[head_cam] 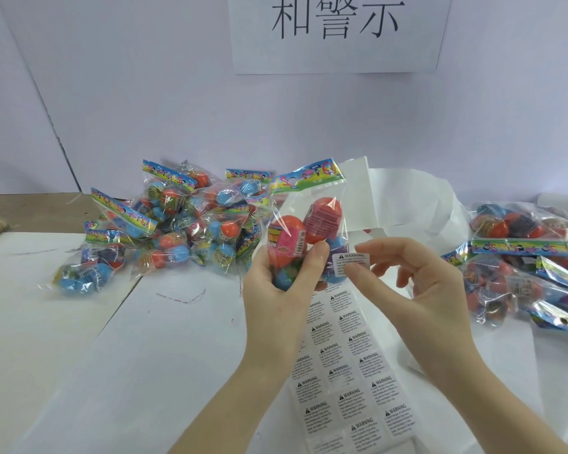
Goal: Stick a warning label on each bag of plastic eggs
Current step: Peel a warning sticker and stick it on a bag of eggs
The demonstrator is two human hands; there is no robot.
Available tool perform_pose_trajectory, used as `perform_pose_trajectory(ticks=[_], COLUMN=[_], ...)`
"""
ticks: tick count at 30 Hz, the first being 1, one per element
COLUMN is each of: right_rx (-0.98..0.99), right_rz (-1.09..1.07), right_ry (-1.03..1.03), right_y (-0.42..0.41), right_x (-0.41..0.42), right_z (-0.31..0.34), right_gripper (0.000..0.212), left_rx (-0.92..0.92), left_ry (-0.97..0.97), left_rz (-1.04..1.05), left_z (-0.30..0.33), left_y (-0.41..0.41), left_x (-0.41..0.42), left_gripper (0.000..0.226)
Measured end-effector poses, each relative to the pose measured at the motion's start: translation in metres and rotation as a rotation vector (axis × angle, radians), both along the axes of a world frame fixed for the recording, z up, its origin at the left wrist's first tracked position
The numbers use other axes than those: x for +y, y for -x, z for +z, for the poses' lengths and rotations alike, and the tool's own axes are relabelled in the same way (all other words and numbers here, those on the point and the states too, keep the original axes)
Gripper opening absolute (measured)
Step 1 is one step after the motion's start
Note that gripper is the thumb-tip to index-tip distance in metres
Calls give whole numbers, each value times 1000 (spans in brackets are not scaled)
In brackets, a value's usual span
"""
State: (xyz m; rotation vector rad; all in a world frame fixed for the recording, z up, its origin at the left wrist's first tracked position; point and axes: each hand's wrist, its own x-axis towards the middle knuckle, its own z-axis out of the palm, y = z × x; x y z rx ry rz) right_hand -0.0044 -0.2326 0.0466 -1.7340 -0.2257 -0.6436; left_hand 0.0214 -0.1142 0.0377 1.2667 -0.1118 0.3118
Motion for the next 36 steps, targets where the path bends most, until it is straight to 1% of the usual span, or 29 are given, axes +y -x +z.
perform_pose_trajectory(ticks=[4, 7, 9, 13, 15, 18, 20, 21, 24, 25, 26, 28, 29, 32, 36], right_rx=[-17, -13, -6, -15, 26, 69, 87, 97, 157, 188, 218, 243, 250, 267, 237], right_rz=[-16, -29, -27, -11, 0, -6, -11, -14, -2, 26, 75, 197, 231, 224, 186], right_ry=[14, 18, 22, 10, -41, -105, -132, -149, -240, -264, -279, -286, -284, -295, -262], right_y=[1, 0, 0, 1, 0, -2, -2, -2, -3, -3, -3, -1, 0, 0, -1], right_x=[-1, -2, -2, -1, -1, -1, 1, 2, 2, 2, 2, 3, 3, 1, 1], right_z=[0, 0, 0, 1, 0, -3, -3, -3, -3, -2, -1, 2, 2, 2, 3], right_gripper=[43, 38, 33, 31, 21, 16, 18, 22, 47, 51, 51, 38, 35, 34, 28], left_rx=[-6, -7, -4, 10, 19, 53, 86, 97, 114, 121, 126, 133, 141, 162, 207], left_ry=[10, -3, -39, -20, -12, 18, 62, 84, 110, 120, 136, 173, 189, 208, 226], left_rz=[-31, -74, -64, -46, -58, -89, -134, -165, -257, -286, -314, -357, -365, -362, -365], left_z=[2, 4, 4, 5, 6, 5, 5, 5, 4, 4, 5, 6, 7, 8, 7], left_y=[3, 5, 6, 5, 5, 3, 2, 2, 3, 3, 4, 4, 4, 4, 5], left_x=[0, 1, 1, 1, 2, 3, 4, 5, 6, 6, 6, 6, 6, 7, 6], left_gripper=[36, 44, 47, 39, 38, 41, 42, 42, 30, 23, 20, 16, 14, 14, 14])
